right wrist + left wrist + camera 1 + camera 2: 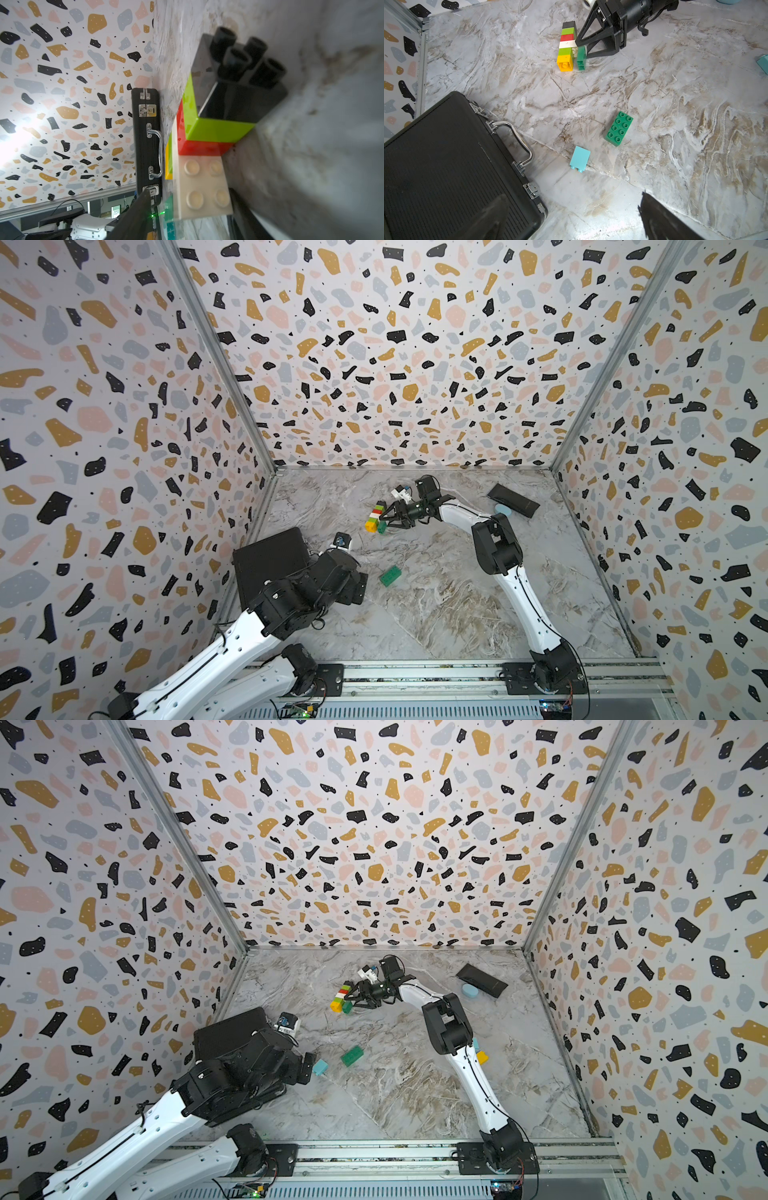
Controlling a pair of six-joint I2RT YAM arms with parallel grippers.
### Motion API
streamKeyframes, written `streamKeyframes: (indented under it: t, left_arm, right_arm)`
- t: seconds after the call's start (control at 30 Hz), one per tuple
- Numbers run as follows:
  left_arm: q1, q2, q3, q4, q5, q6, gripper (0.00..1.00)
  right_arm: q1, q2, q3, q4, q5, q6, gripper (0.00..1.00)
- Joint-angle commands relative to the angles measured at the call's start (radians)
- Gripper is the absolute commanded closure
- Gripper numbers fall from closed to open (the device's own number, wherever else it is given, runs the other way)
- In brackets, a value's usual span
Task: Assemble the letter h with lego
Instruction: Place the lego brick at the center of the board.
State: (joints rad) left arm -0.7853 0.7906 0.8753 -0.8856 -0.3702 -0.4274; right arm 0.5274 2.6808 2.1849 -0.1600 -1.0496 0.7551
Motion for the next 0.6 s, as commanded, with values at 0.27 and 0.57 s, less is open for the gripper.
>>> streamKeyframes:
  t: [0.27, 0.57]
  left_arm:
    - [0.009, -0.004, 0.017, 0.021, 0.012, 0.010, 0.01]
    - [0.014, -0.002, 0.034, -0.002, 0.040, 0.013, 0.01]
  right_arm:
    - [-0.056, -0.128, -0.135, -0.067, 0.305, -0.065, 0.20]
    - [-0.081, -0.579, -0.838, 0.426, 0.511, -0.112, 0.00]
